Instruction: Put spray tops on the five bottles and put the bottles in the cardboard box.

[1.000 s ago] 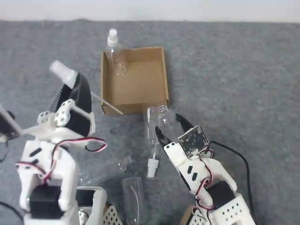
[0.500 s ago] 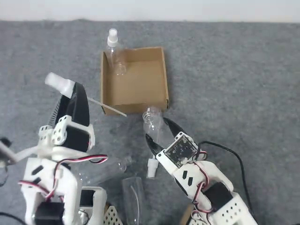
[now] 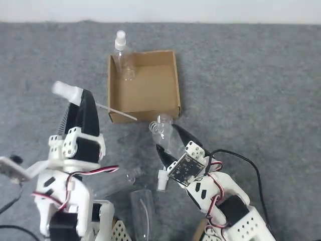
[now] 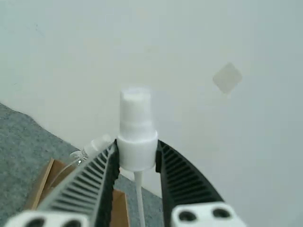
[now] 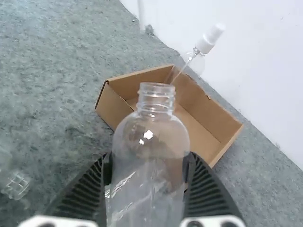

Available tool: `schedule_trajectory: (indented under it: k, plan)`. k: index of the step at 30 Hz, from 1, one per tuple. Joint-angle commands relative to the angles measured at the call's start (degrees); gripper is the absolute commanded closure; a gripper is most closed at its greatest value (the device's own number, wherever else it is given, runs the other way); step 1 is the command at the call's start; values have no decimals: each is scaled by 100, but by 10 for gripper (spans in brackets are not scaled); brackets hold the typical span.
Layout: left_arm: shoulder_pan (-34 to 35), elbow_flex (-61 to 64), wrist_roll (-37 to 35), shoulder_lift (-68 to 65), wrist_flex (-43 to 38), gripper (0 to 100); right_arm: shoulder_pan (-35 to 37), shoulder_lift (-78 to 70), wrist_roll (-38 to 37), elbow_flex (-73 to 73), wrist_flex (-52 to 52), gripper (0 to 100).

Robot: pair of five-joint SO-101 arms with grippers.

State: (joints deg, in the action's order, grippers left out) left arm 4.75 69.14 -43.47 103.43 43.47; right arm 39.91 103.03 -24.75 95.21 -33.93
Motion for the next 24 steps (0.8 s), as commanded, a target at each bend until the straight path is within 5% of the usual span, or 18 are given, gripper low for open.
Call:
schedule_trajectory:
  k: [1, 24]
  plan:
    - [-26, 48, -44, 114, -193, 989, 75, 66, -88, 123, 233, 991]
    - [-686, 277, -44, 114, -229, 989, 75, 4, -88, 123, 295, 991]
